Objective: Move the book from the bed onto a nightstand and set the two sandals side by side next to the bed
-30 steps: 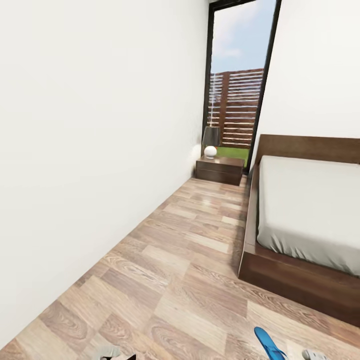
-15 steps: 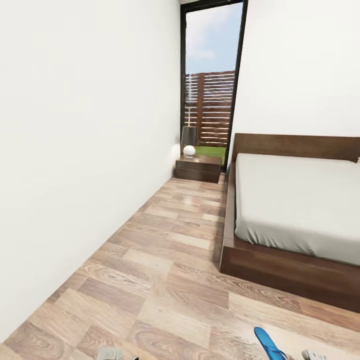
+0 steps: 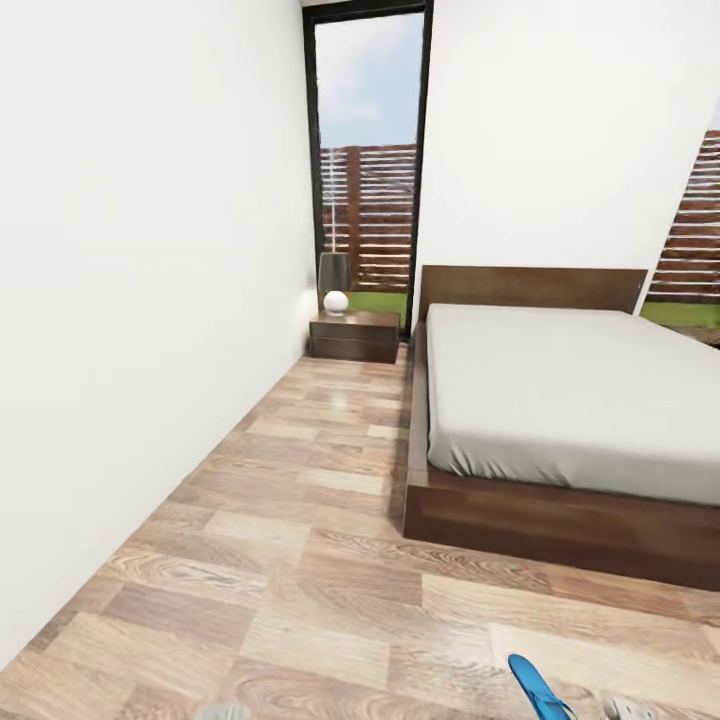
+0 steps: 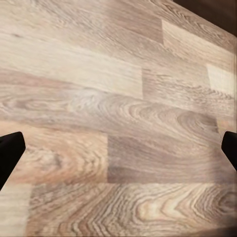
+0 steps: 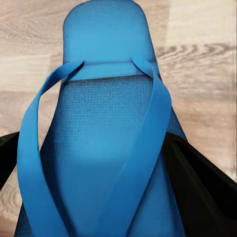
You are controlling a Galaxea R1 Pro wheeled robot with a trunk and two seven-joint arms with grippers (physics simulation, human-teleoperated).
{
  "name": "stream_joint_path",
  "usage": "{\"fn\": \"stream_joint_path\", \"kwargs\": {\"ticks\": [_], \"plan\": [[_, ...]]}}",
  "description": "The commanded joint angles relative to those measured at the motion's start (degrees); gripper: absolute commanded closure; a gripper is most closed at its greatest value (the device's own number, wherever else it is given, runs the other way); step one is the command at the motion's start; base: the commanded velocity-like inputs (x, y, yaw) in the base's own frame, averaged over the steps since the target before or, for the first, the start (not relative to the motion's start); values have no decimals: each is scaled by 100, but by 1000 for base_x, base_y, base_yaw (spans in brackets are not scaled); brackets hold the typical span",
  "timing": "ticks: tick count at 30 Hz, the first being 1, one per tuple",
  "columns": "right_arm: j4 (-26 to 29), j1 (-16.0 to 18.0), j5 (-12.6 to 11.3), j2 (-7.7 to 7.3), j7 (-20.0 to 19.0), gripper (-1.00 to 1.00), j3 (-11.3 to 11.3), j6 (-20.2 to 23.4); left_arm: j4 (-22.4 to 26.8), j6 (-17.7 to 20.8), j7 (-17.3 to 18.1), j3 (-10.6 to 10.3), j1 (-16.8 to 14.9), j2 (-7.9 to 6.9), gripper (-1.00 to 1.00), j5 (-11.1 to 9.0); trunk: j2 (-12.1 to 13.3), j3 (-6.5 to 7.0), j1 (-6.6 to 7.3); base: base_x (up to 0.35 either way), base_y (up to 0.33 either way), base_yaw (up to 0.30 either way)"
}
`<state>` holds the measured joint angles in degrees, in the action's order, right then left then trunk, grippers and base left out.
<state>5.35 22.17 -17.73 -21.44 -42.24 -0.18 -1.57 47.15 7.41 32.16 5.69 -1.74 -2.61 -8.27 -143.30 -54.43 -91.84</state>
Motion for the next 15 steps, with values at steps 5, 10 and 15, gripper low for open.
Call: {"fn": "stream_joint_path", "kwargs": {"ticks": [5,10,15], "plan": [[-8,6,-11,0,-12,100,-8,-14,4,63,27,11,-1,6,-100,-68,-2,-6,1,0,0,-295],[-8,6,-11,0,-12,100,-8,-14,6,61,27,11,0,4,-100,-68,-2,-6,1,0,0,-295],[-1,6,-11,0,-12,100,-8,-13,12,67,35,11,2,6,-100,-67,-2,-6,1,0,0,-296]]}}
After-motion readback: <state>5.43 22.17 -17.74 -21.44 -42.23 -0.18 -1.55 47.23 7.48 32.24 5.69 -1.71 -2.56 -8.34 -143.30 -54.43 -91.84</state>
